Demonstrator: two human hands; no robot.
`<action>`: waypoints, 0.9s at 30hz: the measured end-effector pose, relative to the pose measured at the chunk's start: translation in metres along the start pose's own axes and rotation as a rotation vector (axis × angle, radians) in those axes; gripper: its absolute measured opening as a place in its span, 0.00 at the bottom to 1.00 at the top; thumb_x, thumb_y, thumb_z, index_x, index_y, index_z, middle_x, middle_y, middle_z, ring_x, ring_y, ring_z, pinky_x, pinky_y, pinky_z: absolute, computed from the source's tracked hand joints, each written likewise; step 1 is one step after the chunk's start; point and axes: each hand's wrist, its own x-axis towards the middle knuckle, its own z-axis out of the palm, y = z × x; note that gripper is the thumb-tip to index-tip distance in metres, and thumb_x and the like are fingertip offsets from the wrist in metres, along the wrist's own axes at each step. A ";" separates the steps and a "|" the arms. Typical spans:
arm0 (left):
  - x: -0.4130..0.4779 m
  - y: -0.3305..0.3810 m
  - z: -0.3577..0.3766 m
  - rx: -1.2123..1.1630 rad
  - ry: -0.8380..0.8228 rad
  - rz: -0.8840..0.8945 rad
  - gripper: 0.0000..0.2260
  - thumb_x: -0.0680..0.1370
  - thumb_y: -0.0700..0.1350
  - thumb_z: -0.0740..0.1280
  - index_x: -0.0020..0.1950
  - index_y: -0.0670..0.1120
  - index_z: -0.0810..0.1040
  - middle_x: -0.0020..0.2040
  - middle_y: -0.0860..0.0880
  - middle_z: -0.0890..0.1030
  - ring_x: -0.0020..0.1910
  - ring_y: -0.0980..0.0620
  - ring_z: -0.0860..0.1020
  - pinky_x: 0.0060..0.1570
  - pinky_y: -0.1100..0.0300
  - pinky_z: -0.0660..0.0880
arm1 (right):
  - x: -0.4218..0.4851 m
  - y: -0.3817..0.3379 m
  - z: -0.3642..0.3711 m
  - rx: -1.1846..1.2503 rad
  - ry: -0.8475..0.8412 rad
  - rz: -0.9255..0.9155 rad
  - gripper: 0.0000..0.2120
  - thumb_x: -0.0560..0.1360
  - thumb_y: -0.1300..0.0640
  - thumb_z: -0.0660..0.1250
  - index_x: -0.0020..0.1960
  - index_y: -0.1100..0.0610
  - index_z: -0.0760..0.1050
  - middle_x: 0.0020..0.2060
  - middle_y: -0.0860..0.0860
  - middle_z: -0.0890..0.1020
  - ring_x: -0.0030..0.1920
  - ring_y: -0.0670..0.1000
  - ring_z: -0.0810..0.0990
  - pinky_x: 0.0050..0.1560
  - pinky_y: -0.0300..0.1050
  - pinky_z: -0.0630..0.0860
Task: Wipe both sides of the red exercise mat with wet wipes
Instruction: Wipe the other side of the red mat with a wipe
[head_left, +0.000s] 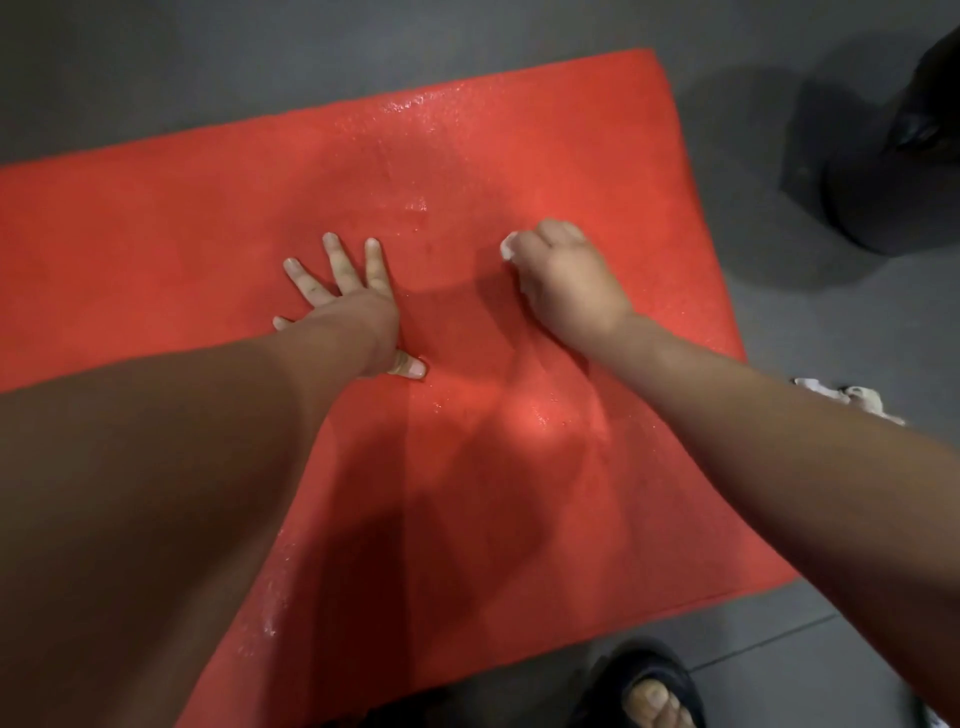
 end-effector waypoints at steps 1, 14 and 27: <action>0.000 0.000 0.000 0.004 0.000 0.004 0.66 0.68 0.63 0.78 0.74 0.53 0.20 0.73 0.43 0.19 0.74 0.27 0.29 0.70 0.23 0.53 | 0.007 0.004 -0.003 -0.029 0.030 0.093 0.08 0.75 0.64 0.62 0.50 0.60 0.79 0.40 0.60 0.77 0.42 0.63 0.76 0.43 0.54 0.69; 0.004 -0.003 0.002 -0.013 0.016 0.011 0.67 0.66 0.62 0.79 0.75 0.55 0.22 0.73 0.45 0.18 0.75 0.28 0.28 0.69 0.22 0.54 | 0.001 -0.014 0.004 0.032 -0.005 -0.085 0.09 0.74 0.64 0.61 0.50 0.59 0.79 0.39 0.58 0.76 0.40 0.62 0.76 0.44 0.54 0.73; 0.001 -0.005 0.001 -0.030 0.006 0.031 0.66 0.67 0.61 0.79 0.74 0.56 0.21 0.73 0.46 0.17 0.74 0.29 0.27 0.69 0.22 0.52 | -0.020 0.031 -0.025 -0.194 0.064 0.090 0.07 0.78 0.58 0.62 0.52 0.55 0.79 0.39 0.57 0.79 0.41 0.62 0.77 0.42 0.54 0.72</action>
